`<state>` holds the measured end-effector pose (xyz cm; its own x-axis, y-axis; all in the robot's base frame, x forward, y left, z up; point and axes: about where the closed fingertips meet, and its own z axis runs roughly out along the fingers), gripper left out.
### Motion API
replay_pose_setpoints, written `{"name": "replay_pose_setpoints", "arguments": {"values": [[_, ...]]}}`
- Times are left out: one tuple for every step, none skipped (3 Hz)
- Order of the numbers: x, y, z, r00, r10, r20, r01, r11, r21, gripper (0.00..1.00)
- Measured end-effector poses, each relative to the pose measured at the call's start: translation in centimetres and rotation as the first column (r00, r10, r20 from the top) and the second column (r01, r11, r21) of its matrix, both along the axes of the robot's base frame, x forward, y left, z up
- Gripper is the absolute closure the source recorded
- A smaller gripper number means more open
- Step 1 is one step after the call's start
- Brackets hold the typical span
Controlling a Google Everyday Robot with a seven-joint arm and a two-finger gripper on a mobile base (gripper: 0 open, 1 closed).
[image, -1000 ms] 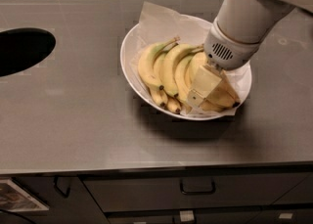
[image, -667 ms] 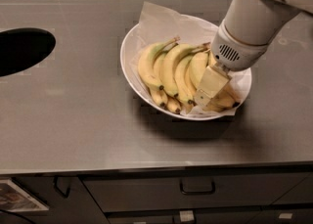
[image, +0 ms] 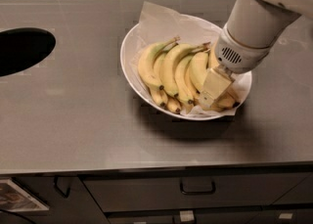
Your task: Pick banana from white bowl
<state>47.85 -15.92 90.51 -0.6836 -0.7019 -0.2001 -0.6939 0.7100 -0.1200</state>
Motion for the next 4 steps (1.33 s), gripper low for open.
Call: {"name": "replay_pose_setpoints", "arguments": {"values": [[0.28, 0.19, -0.69, 0.9998, 0.005, -0.017, -0.005, 1.0, -0.002, 0.31], [0.46, 0.46, -1.27, 0.9993, 0.021, -0.03, -0.021, 1.0, 0.003, 0.5], [0.46, 0.46, -1.27, 0.9993, 0.021, -0.03, -0.021, 1.0, 0.003, 0.73], [0.33, 0.35, -0.77, 0.9993, 0.03, -0.021, -0.03, 0.999, 0.016, 0.96]]}}
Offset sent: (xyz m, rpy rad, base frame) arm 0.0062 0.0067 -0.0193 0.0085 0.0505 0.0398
